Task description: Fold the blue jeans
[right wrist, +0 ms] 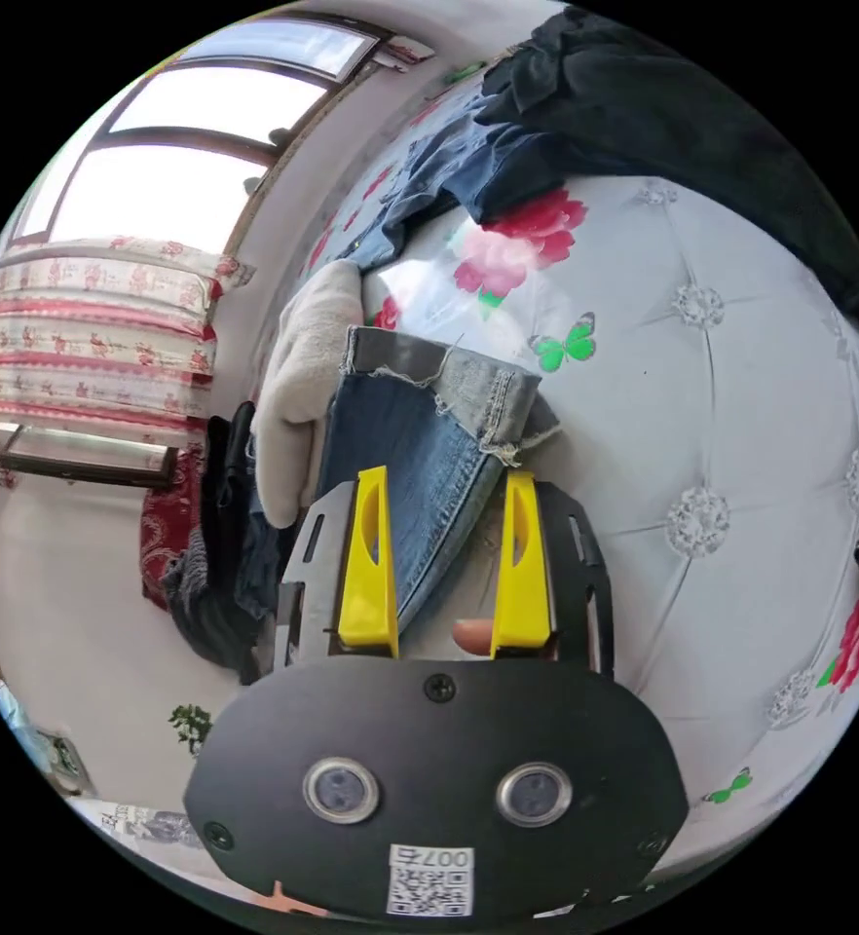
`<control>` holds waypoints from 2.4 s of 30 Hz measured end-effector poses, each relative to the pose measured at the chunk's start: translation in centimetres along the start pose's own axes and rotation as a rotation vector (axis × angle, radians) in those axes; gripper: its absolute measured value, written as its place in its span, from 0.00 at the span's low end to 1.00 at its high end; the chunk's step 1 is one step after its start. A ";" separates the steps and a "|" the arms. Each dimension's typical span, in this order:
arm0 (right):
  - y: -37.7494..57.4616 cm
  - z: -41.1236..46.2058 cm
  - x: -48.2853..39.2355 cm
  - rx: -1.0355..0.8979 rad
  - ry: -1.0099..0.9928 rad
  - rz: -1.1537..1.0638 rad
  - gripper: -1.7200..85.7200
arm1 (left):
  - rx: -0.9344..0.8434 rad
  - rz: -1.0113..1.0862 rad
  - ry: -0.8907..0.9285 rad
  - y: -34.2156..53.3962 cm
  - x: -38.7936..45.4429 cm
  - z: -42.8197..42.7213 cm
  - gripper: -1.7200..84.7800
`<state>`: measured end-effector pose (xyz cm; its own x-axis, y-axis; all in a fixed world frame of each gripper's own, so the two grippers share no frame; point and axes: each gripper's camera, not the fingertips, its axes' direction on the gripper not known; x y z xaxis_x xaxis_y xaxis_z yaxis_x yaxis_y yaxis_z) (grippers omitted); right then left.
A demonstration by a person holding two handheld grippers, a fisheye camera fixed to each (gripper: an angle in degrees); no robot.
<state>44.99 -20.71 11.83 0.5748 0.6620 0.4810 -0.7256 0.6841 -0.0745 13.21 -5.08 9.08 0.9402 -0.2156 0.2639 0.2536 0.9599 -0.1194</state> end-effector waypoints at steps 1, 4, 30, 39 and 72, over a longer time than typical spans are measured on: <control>-0.6 1.0 -0.1 -0.037 0.037 0.000 0.08 | 0.005 0.020 -0.007 0.0 0.3 0.1 0.02; -1.0 0.1 1.5 -0.033 -0.023 0.015 0.04 | -0.035 0.100 -0.027 0.1 1.4 0.0 0.01; 23.9 -2.4 5.0 -0.390 -0.179 -0.377 0.08 | -0.041 0.969 0.114 13.3 17.8 -0.6 0.09; 29.4 0.4 2.6 -0.601 -0.235 -0.699 0.08 | -0.268 0.811 0.556 2.2 11.3 -1.6 0.02; 19.8 2.9 4.8 -0.833 -0.295 -0.966 0.09 | -0.423 0.623 0.743 -5.8 6.9 2.3 0.02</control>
<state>32.32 -4.91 15.20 0.5471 -0.2179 0.8082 0.4418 0.8953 -0.0577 17.74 -11.72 13.78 0.7984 0.1006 -0.5937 -0.3973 0.8289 -0.3938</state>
